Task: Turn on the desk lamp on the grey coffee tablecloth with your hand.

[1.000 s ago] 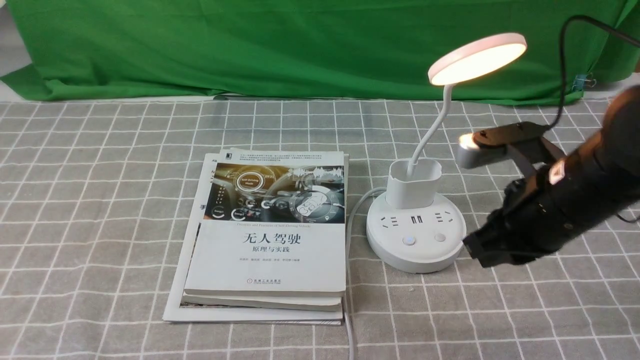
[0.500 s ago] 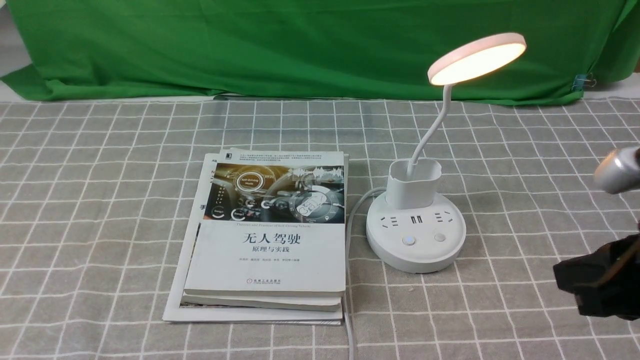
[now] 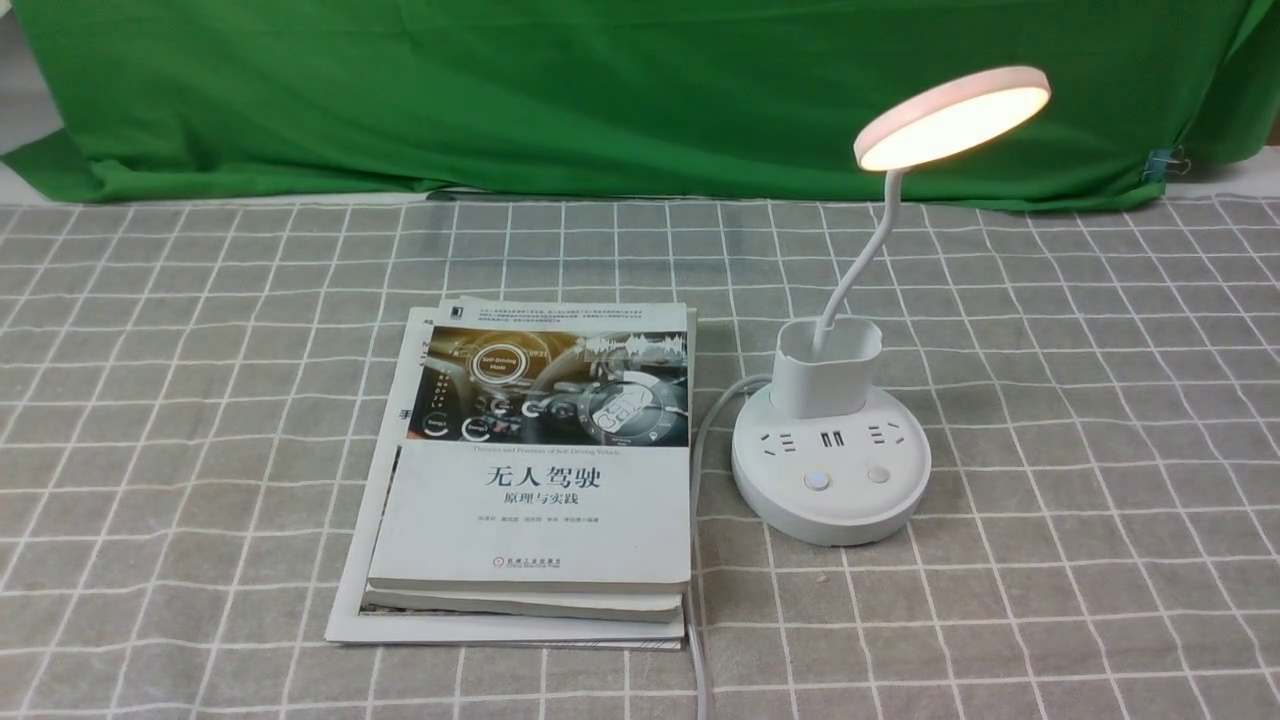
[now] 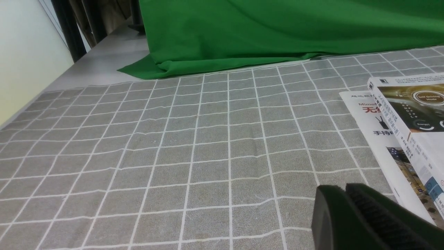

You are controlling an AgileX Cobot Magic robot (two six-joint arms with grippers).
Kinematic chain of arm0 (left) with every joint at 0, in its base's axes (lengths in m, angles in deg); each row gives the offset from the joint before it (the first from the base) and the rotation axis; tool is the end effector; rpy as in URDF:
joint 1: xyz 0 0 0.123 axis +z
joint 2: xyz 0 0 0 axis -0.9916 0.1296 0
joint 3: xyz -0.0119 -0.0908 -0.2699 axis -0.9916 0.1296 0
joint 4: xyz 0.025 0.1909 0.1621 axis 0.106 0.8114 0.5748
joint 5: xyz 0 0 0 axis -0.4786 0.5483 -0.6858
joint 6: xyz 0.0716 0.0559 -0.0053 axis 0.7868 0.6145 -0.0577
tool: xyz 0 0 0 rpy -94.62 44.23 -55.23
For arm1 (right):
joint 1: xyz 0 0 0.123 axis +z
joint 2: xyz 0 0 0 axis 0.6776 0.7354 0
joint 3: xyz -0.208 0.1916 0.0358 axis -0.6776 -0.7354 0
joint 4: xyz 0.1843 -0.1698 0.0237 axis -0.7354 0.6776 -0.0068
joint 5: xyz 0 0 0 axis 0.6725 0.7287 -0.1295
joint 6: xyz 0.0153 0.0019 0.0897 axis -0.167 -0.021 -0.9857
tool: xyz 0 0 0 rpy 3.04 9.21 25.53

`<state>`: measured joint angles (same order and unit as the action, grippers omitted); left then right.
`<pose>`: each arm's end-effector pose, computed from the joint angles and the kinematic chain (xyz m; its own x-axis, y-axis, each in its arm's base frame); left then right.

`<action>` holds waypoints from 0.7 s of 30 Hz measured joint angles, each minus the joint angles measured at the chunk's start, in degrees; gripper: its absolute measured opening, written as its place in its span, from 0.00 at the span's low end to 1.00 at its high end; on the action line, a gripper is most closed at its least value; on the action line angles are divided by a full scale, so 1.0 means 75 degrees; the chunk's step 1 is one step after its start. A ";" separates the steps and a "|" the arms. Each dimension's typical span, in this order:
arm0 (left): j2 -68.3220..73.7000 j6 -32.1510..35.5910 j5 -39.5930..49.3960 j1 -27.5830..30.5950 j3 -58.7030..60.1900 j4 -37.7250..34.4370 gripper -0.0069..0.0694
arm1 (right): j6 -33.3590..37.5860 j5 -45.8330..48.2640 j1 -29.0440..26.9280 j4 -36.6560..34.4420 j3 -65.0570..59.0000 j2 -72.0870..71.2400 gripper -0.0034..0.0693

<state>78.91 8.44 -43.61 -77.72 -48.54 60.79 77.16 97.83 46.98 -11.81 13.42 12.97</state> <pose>0.0553 0.0061 0.1902 -0.1597 0.1591 -0.9743 -0.0730 0.9823 0.1724 0.0710 0.0071 0.2256 -0.2259 -0.0964 -0.9694 -0.1120 0.9911 -0.0724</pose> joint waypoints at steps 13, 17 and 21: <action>0.0000 -0.0003 0.0000 0.0000 0.0000 0.0003 0.12 | 0.0167 -0.0052 -0.0315 0.0000 -0.1153 -0.1638 0.08; 0.0000 -0.0003 0.0000 0.0000 0.0000 0.0003 0.12 | 0.0167 -0.0052 -0.0320 0.0000 -0.1153 -0.1638 0.08; 0.0000 -0.0003 0.0000 0.0000 0.0000 0.0003 0.12 | 0.0167 -0.0052 -0.0320 0.0000 -0.1153 -0.1638 0.09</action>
<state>78.91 8.42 -43.61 -77.72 -48.54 60.81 78.41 97.44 44.58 -11.81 4.78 0.68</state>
